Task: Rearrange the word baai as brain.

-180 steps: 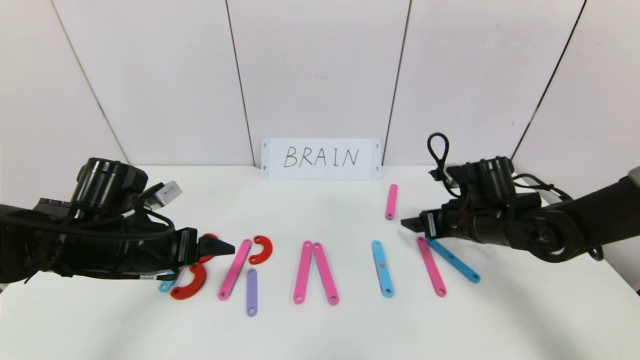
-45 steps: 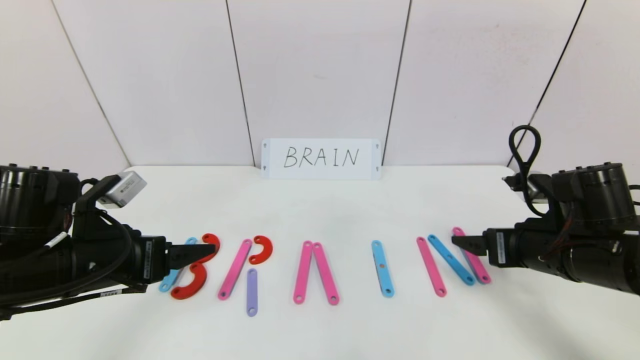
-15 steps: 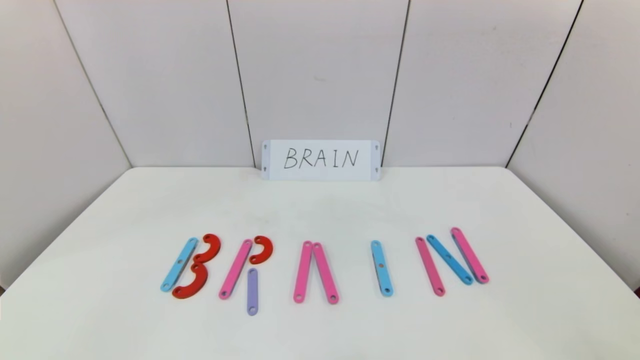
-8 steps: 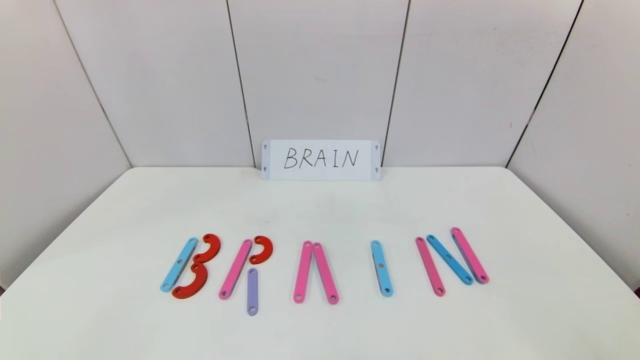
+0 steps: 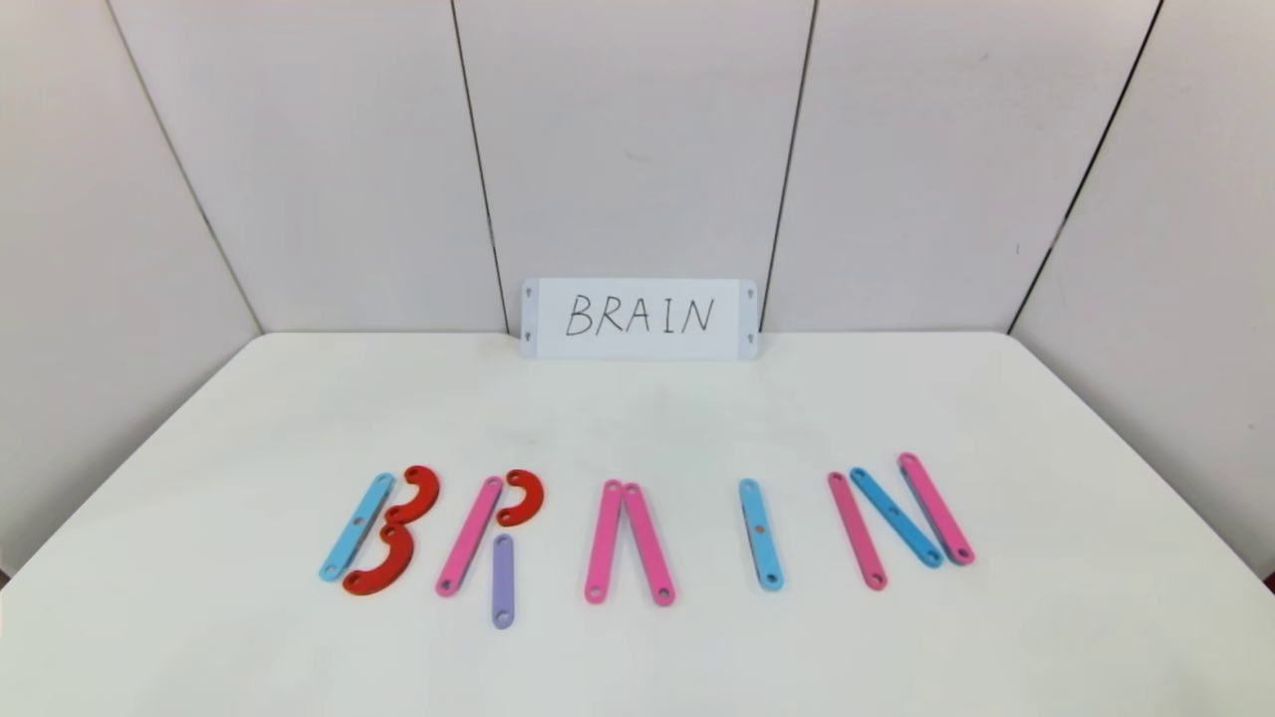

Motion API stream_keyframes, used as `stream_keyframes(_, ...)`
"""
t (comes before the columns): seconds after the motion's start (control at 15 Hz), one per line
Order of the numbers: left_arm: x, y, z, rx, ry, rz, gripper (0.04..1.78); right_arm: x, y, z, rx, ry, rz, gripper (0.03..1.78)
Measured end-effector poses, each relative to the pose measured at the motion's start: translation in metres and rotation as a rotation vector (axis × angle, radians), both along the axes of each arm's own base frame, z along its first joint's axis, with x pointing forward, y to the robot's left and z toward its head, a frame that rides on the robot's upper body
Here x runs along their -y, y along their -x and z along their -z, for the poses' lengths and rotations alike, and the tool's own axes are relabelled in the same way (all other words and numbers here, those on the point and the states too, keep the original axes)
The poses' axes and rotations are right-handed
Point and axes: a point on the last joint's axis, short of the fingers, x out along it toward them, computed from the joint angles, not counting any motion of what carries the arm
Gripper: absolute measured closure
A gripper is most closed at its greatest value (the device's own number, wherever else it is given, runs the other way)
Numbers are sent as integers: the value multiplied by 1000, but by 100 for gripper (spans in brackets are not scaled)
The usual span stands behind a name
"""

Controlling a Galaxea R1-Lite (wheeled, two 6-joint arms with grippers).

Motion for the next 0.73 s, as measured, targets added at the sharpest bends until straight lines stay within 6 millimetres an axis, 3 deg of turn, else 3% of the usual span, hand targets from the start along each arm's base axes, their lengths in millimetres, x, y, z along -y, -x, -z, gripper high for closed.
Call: stream_keyframes(0.73,0,0,0,4,47,-4,8,0,0,0,2,-17,1,7)
